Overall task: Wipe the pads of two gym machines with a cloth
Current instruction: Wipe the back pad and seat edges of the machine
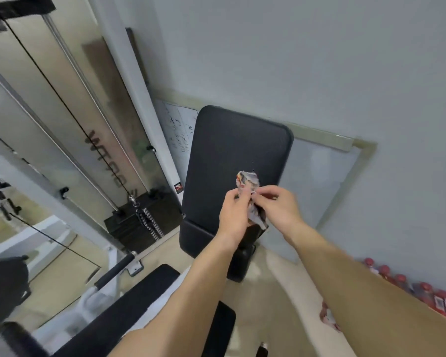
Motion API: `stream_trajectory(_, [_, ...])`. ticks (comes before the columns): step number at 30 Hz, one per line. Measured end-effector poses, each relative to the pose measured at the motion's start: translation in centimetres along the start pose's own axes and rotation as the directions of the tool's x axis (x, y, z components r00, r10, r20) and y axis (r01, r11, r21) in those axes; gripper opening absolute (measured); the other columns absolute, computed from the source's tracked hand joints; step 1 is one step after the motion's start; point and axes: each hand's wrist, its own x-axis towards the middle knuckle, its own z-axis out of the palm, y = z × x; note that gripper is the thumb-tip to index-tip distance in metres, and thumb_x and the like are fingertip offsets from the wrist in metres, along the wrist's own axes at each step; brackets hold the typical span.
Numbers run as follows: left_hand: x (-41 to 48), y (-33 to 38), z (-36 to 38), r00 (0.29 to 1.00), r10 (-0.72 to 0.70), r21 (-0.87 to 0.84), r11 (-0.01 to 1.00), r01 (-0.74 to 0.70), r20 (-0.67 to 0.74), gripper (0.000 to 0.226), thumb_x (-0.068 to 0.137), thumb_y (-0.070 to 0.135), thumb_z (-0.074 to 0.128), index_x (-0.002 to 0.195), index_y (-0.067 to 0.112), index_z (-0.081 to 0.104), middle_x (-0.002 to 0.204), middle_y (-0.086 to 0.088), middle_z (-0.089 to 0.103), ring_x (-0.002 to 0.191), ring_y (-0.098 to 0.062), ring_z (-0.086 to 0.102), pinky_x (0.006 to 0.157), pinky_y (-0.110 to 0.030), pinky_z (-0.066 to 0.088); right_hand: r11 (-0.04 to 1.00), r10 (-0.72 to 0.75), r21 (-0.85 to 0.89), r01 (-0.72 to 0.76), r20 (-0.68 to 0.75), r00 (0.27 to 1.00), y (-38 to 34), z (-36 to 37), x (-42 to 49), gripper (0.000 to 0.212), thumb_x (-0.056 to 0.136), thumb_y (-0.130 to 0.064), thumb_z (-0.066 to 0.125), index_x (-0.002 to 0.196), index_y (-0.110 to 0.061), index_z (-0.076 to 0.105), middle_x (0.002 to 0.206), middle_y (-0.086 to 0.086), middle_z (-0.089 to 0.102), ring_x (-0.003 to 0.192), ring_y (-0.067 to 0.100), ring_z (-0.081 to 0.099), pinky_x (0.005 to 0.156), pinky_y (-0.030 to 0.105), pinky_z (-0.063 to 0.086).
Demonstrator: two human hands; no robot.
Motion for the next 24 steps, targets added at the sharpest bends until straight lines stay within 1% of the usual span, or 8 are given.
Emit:
stream_trajectory(3, [3.4, -0.1, 0.1, 0.98, 0.035, 0.068, 0.997, -0.022, -0.194, 0.028, 0.091, 0.038, 0.067, 0.11, 0.019, 0.059, 0.102, 0.003, 0.069, 0.095, -0.013, 0.066, 0.083, -0.031, 0.053, 0.994, -0.056, -0.091, 0.059, 0.026, 0.998, 0.4, 0.4, 3.0, 0.026, 0.091, -0.014, 0.06, 0.079, -0.033, 0.072, 0.08, -0.013, 0.073, 0.079, 0.001, 0.068, 0.071, 0.017, 0.051])
stream_trajectory(6, [6.5, 1.4, -0.2, 0.925, 0.123, 0.168, 0.984, -0.065, -0.359, 0.018, 0.093, 0.03, 0.066, 0.105, 0.019, 0.058, 0.094, 0.009, 0.065, 0.083, -0.004, 0.06, 0.064, -0.012, 0.042, 0.944, -0.202, -0.301, 0.136, -0.201, 0.958, 0.3, -0.6, 6.6, 0.022, 0.089, -0.01, 0.054, 0.093, -0.026, 0.069, 0.089, -0.008, 0.065, 0.089, 0.017, 0.063, 0.077, 0.029, 0.047])
stream_trajectory(9, [9.7, 3.7, 0.4, 0.86, 0.311, 0.295, 0.934, -0.199, -0.405, 0.019, 0.091, 0.028, 0.067, 0.105, 0.02, 0.057, 0.103, 0.003, 0.061, 0.085, -0.006, 0.056, 0.071, -0.017, 0.041, 0.778, -0.484, -0.578, 0.247, -0.301, 0.821, -0.5, -2.3, 10.3, 0.029, 0.084, -0.01, 0.055, 0.109, -0.018, 0.065, 0.107, 0.005, 0.058, 0.103, 0.028, 0.054, 0.085, 0.035, 0.042])
stream_trajectory(11, [11.5, 4.7, 1.9, 0.846, 0.402, 0.379, 0.887, -0.264, -0.351, 0.021, 0.09, 0.028, 0.067, 0.106, 0.021, 0.055, 0.111, 0.001, 0.053, 0.084, -0.003, 0.05, 0.076, -0.015, 0.034, 0.693, -0.581, -0.667, 0.273, -0.292, 0.76, -1.2, -3.0, 13.0, 0.038, 0.082, -0.013, 0.055, 0.118, -0.016, 0.062, 0.116, 0.01, 0.056, 0.108, 0.032, 0.051, 0.092, 0.042, 0.041])
stream_trajectory(13, [12.4, 4.4, 3.9, 0.848, 0.448, 0.439, 0.847, -0.301, -0.283, 0.022, 0.09, 0.033, 0.067, 0.107, 0.021, 0.058, 0.115, 0.004, 0.049, 0.094, -0.006, 0.051, 0.08, -0.018, 0.037, 0.683, -0.592, -0.674, 0.281, -0.286, 0.753, -1.7, -3.5, 15.6, 0.039, 0.083, -0.017, 0.052, 0.122, -0.016, 0.06, 0.12, 0.011, 0.056, 0.11, 0.033, 0.05, 0.095, 0.043, 0.039])
stream_trajectory(17, [12.4, 1.4, 6.1, 0.854, 0.432, 0.411, 0.862, -0.296, -0.291, 0.031, 0.093, 0.049, 0.054, 0.079, 0.024, 0.065, 0.102, 0.01, 0.051, 0.099, -0.014, 0.055, 0.082, -0.032, 0.044, 0.745, -0.569, -0.559, 0.364, -0.248, 0.784, -1.7, -4.7, 19.1, 0.029, 0.088, -0.02, 0.047, 0.109, -0.014, 0.066, 0.113, 0.01, 0.059, 0.106, 0.033, 0.052, 0.095, 0.036, 0.037])
stream_trajectory(20, [13.0, 0.8, 6.2, 0.826, 0.402, 0.377, 0.891, -0.252, -0.397, 0.021, 0.088, 0.047, 0.065, 0.09, 0.027, 0.057, 0.095, 0.01, 0.055, 0.089, -0.008, 0.056, 0.075, -0.029, 0.044, 0.737, -0.568, -0.556, 0.384, -0.202, 0.798, -1.5, -5.0, 20.4, 0.028, 0.089, -0.026, 0.048, 0.106, -0.018, 0.068, 0.11, 0.01, 0.056, 0.105, 0.031, 0.05, 0.093, 0.033, 0.037])
stream_trajectory(24, [13.7, 0.8, 8.4, 0.76, 0.435, 0.409, 0.879, -0.244, -0.483, 0.026, 0.091, 0.04, 0.064, 0.104, 0.019, 0.057, 0.108, 0.003, 0.053, 0.101, -0.017, 0.052, 0.086, -0.039, 0.047, 0.75, -0.566, -0.514, 0.416, -0.172, 0.806, -1.2, -5.0, 20.9, 0.032, 0.09, -0.03, 0.043, 0.107, -0.019, 0.067, 0.112, 0.01, 0.053, 0.106, 0.031, 0.046, 0.095, 0.036, 0.038])
